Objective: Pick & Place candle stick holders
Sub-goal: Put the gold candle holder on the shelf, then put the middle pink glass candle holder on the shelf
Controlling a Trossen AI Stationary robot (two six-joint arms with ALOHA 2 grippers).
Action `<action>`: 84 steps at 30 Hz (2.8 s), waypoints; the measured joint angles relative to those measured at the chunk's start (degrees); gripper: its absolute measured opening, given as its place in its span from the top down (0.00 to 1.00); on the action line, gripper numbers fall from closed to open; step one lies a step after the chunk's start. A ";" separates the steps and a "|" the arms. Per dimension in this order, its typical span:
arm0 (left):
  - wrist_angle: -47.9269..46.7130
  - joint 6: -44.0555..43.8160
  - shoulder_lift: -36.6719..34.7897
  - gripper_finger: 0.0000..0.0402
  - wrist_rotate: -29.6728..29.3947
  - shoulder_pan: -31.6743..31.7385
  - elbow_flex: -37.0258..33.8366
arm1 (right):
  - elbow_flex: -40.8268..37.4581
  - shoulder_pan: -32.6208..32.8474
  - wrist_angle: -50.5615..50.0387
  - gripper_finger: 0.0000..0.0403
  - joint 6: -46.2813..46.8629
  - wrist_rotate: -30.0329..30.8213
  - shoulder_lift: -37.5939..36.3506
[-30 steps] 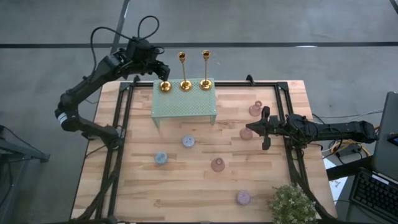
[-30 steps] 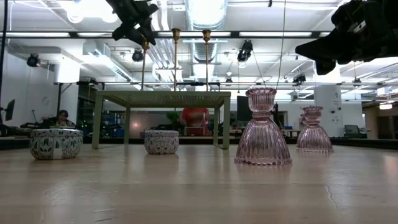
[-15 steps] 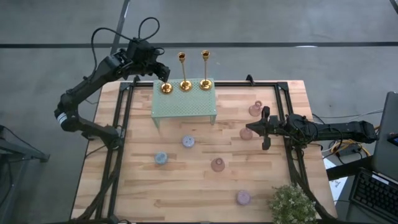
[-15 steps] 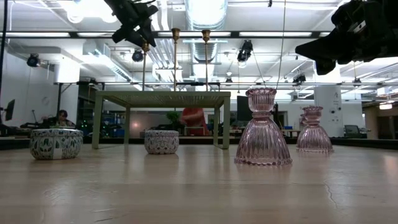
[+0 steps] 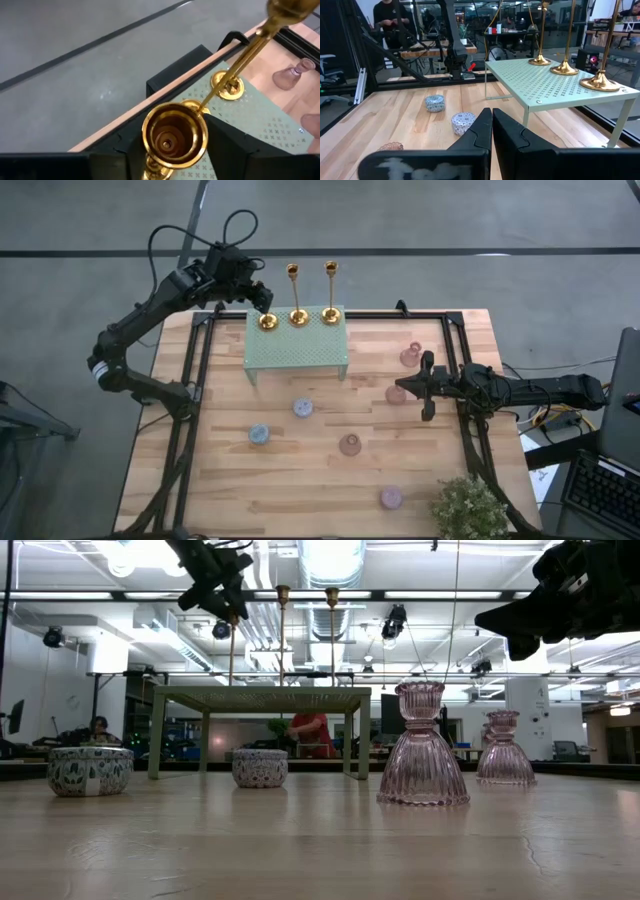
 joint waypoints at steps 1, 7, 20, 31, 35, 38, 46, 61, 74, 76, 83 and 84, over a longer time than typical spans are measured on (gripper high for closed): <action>0.06 0.04 -0.09 0.51 -0.38 0.00 0.00 | 0.00 -0.02 0.00 0.98 0.00 0.01 0.00; 0.64 2.52 -0.29 0.38 -1.38 0.00 0.07 | 0.00 0.00 0.00 0.98 -0.07 0.00 0.00; 1.45 6.66 -2.05 0.30 -2.40 -0.02 2.17 | -0.01 0.00 0.00 0.98 0.00 0.00 0.01; -1.31 8.55 -10.94 0.31 1.58 -0.62 1.81 | 0.00 0.00 0.00 0.98 -0.07 0.02 0.00; -1.16 8.64 -14.86 0.39 5.02 -2.42 -0.19 | 0.00 0.00 0.00 0.98 -0.07 0.02 0.00; -0.28 8.57 -17.88 0.50 5.56 -4.34 -2.39 | 0.00 0.00 0.00 0.98 0.00 0.02 0.01; 9.47 10.25 -27.68 0.86 8.05 -11.53 -15.15 | 0.00 0.00 0.00 0.98 -0.04 0.00 0.02; 24.00 8.47 -44.89 0.99 18.71 -20.55 -40.33 | 0.00 0.00 0.00 0.98 0.00 0.00 0.01; 37.74 7.96 -56.75 0.99 6.56 -34.63 -58.92 | 0.00 -0.02 0.00 0.98 -0.04 0.00 0.00; 37.62 8.31 -57.34 0.99 0.75 -36.93 -61.22 | 0.00 -0.02 0.00 0.98 0.00 0.00 0.00; 39.60 10.05 -57.75 1.00 -5.21 -45.28 -65.81 | 0.00 -0.01 0.00 0.98 -0.05 0.01 0.00; 39.30 10.61 -58.13 1.00 -6.16 -46.13 -66.03 | 0.00 -0.02 0.00 0.98 -0.01 0.00 0.00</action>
